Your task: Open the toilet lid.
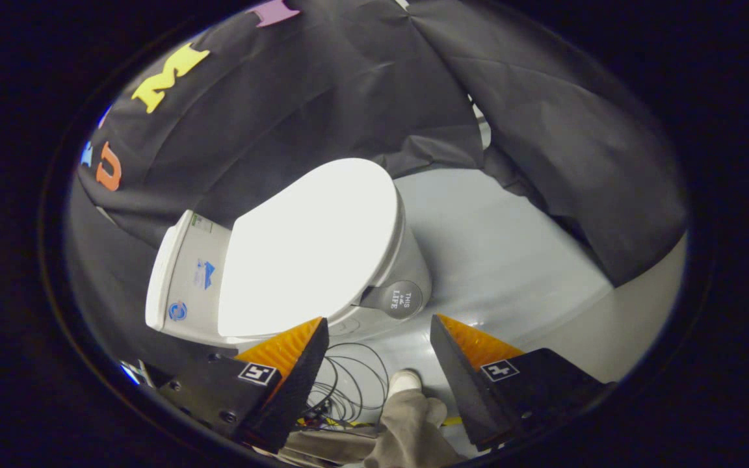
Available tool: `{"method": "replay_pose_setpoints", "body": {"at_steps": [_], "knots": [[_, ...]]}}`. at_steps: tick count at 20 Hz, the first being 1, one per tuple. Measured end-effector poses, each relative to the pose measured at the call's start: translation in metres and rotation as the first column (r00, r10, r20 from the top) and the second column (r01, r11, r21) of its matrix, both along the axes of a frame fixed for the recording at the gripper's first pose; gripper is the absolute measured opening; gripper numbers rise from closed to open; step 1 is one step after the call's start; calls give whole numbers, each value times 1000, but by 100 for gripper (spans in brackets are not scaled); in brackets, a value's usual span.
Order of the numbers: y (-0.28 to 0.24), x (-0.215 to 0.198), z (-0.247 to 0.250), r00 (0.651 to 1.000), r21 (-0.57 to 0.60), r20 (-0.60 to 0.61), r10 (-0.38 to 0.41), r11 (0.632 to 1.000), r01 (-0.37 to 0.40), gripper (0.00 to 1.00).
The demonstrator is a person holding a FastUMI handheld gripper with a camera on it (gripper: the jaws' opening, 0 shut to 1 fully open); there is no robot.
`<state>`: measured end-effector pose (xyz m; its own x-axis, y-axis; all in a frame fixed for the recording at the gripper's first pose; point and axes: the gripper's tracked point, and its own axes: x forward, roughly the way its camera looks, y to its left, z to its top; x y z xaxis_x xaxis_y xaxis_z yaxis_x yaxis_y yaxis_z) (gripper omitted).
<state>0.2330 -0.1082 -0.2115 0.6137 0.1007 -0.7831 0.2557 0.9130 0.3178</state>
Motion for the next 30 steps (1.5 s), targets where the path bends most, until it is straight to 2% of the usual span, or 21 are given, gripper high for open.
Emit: {"method": "replay_pose_setpoints", "body": {"at_steps": [8, 12, 18, 19, 22, 24, 25, 28, 30], "knots": [[-18, 23, -34, 998, 70, -57, -36, 997, 40, 96], [-18, 31, -45, 998, 112, -59, -29, 993, 35, 89], [-8, 44, -59, 999, 208, -40, -17, 978, 25, 74], [-4, 44, -61, 999, 234, -39, -18, 972, 26, 69], [-3, 45, -66, 999, 290, -37, -11, 957, 21, 60], [-4, 45, -66, 998, 331, -44, -35, 942, 48, 55], [-3, 46, -64, 998, 350, -43, -50, 935, 62, 48], [-5, 47, -60, 998, 357, -20, -54, 932, 58, 37], [-4, 49, -54, 996, 390, -15, -83, 917, 82, 30]]}}
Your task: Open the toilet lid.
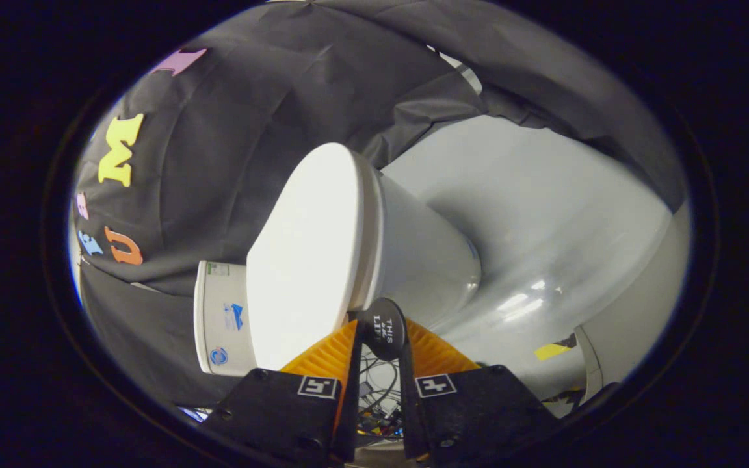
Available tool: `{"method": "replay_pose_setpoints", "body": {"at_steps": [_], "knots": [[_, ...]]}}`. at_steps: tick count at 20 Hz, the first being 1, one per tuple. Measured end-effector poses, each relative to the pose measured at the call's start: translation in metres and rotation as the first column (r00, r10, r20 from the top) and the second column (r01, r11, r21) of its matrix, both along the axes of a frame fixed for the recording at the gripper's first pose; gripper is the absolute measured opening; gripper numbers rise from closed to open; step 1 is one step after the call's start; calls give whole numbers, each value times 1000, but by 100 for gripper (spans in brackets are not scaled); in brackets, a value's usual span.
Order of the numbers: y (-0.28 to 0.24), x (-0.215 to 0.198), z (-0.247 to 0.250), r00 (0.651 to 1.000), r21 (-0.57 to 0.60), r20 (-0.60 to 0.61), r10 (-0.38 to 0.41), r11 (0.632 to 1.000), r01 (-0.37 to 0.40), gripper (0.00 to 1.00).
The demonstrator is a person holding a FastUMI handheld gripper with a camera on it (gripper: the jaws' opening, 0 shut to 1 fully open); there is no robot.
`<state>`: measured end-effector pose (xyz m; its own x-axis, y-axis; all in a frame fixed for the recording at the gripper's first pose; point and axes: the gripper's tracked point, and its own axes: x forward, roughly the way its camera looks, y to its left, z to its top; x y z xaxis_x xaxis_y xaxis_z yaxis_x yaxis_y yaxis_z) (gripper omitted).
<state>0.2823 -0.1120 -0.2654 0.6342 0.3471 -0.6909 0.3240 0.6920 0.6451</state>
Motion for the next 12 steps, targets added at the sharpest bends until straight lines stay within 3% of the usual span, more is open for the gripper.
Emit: {"method": "replay_pose_setpoints", "body": {"at_steps": [3, 12], "knots": [[2, 0, 3, 999, 63, -1, -38, 997, 38, 21], [10, 2, 37, 996, 101, 86, -36, 994, 27, 6]]}}
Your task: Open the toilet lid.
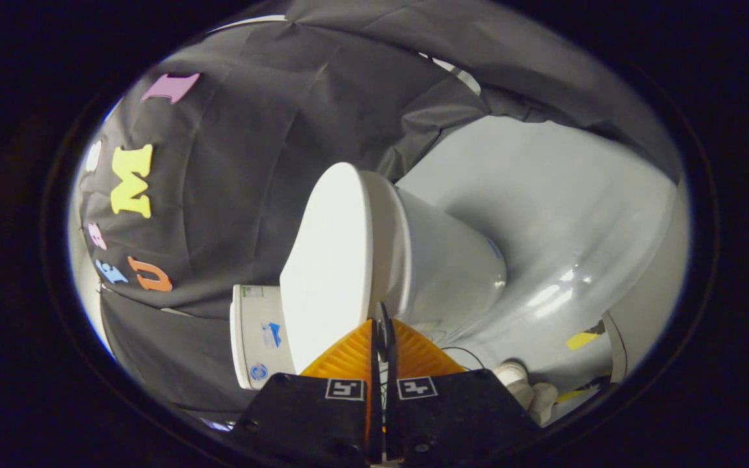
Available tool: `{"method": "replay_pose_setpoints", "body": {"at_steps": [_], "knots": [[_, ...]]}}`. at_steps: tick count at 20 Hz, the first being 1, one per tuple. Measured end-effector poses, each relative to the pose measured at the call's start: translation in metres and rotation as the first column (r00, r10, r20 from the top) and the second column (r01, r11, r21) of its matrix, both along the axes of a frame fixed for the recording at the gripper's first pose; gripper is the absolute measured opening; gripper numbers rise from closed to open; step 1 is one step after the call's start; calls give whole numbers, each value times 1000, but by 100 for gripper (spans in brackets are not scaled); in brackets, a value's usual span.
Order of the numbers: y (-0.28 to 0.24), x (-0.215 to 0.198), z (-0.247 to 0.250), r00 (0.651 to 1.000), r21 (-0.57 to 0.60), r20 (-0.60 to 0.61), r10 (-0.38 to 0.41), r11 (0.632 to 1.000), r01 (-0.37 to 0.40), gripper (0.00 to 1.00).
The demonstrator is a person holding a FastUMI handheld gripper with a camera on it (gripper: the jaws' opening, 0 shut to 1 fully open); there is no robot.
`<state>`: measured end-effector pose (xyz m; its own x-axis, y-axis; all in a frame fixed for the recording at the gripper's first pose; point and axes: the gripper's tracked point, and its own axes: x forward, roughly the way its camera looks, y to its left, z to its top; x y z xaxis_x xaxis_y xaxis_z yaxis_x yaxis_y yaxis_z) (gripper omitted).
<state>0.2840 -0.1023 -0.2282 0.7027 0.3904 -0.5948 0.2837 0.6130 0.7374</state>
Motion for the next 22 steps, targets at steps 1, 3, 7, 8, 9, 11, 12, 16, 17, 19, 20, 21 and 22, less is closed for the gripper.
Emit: {"method": "replay_pose_setpoints", "body": {"at_steps": [1, 3, 7, 8, 9, 11, 12, 16, 17, 19, 20, 21, 22], "knots": [[-1, 0, 4, 1000, -1, 4, -1, 1000, 1, 5], [2, -1, 12, 1000, -4, 21, 3, 1000, -3, 5], [6, 1, 28, 999, -24, 49, 12, 1000, -11, 5], [7, 0, 32, 998, -33, 58, 12, 999, -10, 5], [8, 1, 35, 998, -46, 60, 16, 999, -13, 5], [14, 0, 43, 997, -70, 72, 24, 997, -19, 5], [18, 1, 50, 996, -76, 85, 28, 997, -22, 5], [36, 5, 84, 987, -90, 153, 53, 995, -40, 5], [41, 6, 93, 984, -98, 170, 61, 994, -45, 5], [53, 8, 108, 978, -122, 193, 82, 991, -59, 5], [58, 6, 116, 975, -133, 202, 91, 989, -65, 5], [63, 3, 121, 974, -146, 204, 101, 987, -72, 5], [68, 2, 126, 972, -151, 210, 108, 986, -77, 5]]}}
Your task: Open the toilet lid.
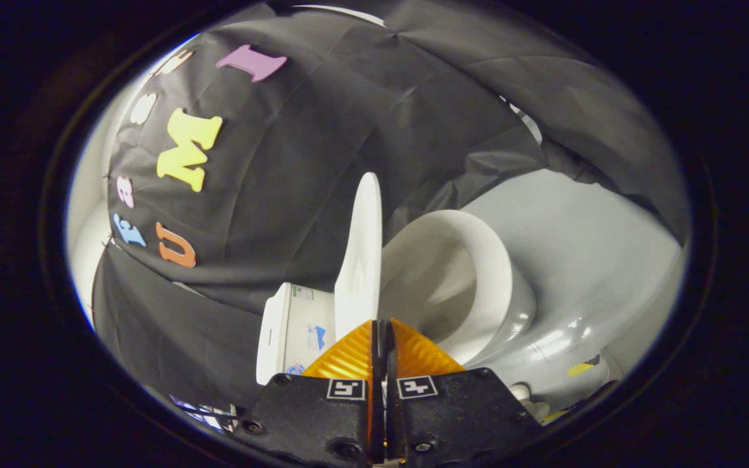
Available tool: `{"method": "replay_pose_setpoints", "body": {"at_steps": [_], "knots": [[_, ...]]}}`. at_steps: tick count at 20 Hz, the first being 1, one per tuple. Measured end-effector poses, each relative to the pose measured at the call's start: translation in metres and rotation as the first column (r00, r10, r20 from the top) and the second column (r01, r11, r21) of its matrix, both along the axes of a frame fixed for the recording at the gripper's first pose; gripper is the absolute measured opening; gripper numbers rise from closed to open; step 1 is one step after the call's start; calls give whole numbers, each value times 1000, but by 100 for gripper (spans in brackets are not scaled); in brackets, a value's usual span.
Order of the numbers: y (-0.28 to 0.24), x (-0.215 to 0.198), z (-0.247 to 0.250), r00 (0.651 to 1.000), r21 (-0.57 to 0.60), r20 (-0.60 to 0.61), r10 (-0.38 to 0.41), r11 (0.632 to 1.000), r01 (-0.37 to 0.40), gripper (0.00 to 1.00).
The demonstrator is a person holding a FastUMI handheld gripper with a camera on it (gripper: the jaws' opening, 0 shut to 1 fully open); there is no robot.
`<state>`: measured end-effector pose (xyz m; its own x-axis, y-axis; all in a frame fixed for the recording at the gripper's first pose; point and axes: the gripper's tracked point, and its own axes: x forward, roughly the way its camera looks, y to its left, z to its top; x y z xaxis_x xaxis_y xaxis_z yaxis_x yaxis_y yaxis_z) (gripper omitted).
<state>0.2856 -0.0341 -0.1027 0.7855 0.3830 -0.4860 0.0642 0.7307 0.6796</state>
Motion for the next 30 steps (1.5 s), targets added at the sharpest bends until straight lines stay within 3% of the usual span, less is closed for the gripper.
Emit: {"method": "replay_pose_setpoints", "body": {"at_steps": [9, 30], "knots": [[39, -9, 35, 999, -109, 27, 22, 994, -19, 6], [101, -18, 81, 999, -319, 40, -19, 947, 31, 6]]}}
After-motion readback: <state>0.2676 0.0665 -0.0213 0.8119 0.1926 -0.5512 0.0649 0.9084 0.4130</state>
